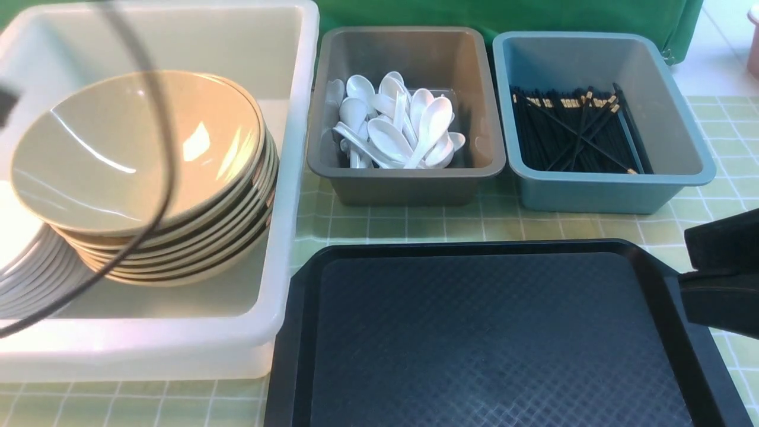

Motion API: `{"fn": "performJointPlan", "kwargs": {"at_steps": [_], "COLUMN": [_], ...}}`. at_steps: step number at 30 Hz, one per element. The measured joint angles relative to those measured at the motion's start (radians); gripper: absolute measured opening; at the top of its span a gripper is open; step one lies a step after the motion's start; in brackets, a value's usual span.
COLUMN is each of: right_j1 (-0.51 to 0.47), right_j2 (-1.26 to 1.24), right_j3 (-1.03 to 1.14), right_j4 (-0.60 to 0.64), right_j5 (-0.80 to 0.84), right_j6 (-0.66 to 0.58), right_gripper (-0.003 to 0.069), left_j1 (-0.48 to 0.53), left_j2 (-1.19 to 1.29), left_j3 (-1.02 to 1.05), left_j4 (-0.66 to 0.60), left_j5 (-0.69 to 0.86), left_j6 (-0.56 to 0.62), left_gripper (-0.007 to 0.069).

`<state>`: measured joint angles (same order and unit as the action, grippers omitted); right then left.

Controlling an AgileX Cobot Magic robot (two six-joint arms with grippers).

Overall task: On green table put chopsticks spoon bowls plates into blue grey white boxes.
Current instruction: 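Place the white bowl into the white bin with the other dishes with the left gripper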

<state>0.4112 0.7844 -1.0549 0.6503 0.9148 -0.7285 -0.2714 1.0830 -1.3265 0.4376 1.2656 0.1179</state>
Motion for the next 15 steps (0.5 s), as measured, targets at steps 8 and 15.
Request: {"fn": "performJointPlan", "kwargs": {"at_steps": [8,15], "right_j1": [0.0,0.0], "right_j2": [0.0,0.0], "right_j3": [0.0,0.0], "right_j4": [0.021,0.024], "right_j5": [0.004,0.021], "right_j6": [0.019,0.019], "right_gripper": [0.0236,0.0236], "left_j1": [0.354,0.404], "left_j2": [0.003,0.044], "left_j3": [0.196,0.219], "left_j4": [-0.15,-0.165], "left_j5": [-0.146,-0.261], "left_j6": [0.097,0.229], "left_gripper": [0.0015,0.0015]}}
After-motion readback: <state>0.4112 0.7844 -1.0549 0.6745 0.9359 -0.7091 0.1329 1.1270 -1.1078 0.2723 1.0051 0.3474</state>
